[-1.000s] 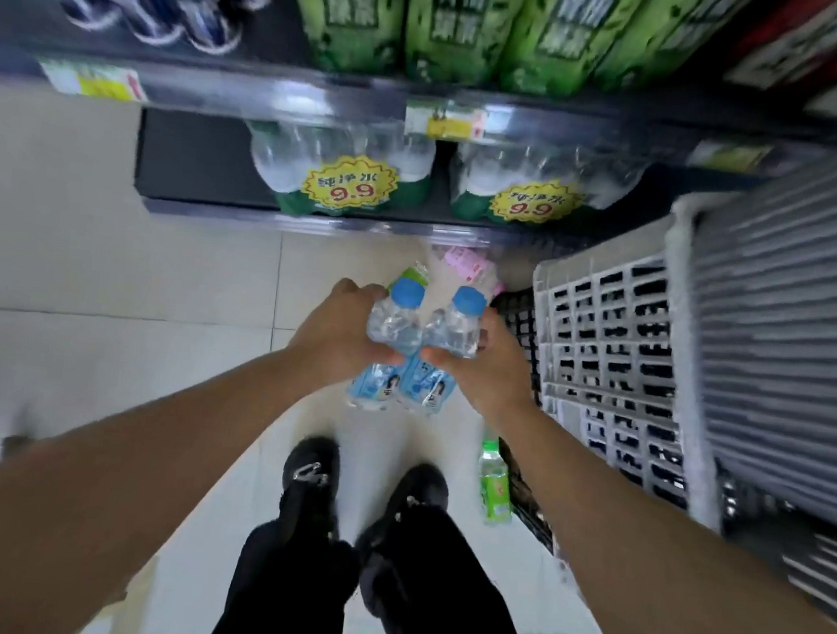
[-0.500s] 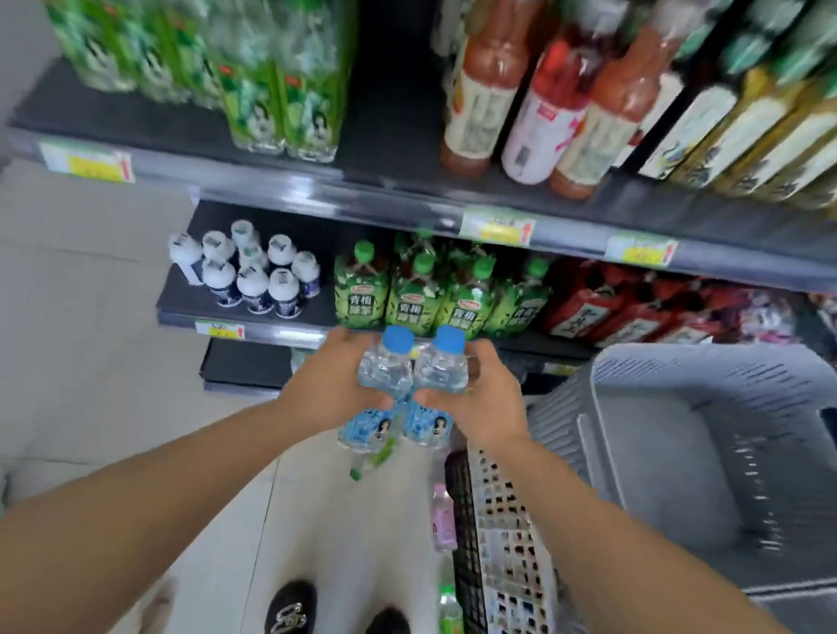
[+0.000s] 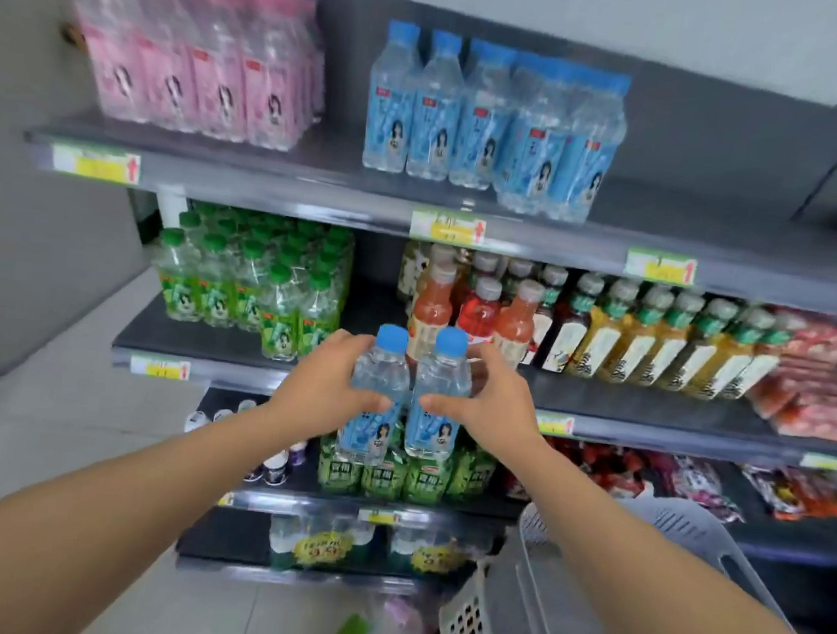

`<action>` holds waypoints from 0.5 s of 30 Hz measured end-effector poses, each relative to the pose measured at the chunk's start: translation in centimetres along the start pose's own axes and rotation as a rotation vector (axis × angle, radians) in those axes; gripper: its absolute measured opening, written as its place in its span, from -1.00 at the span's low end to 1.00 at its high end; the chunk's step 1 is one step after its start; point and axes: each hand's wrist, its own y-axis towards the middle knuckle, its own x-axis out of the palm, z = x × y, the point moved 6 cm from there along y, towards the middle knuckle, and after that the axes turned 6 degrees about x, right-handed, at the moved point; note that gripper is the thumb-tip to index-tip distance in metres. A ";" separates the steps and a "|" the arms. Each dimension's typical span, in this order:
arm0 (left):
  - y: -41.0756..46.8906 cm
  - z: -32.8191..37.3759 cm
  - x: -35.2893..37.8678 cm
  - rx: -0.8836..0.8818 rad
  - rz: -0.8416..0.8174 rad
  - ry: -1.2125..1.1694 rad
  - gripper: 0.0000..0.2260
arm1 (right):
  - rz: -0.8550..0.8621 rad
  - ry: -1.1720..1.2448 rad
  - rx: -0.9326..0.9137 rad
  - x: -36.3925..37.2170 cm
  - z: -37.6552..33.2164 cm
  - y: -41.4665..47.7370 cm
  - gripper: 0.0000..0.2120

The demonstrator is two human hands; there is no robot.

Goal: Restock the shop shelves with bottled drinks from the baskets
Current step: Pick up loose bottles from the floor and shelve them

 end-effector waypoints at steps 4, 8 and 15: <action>1.3 3.7 -4.7 0.041 0.084 0.015 -0.30 | 0.036 0.026 -0.079 -3.8 -4.3 1.3 -0.29; 2.6 6.9 -9.5 0.113 0.196 -0.103 -0.44 | 0.093 0.049 -0.147 -7.3 -8.7 2.9 -0.28; 6.7 8.6 -15.9 0.149 0.297 -0.178 -0.43 | 0.212 0.037 -0.243 -11.0 -15.2 6.8 -0.32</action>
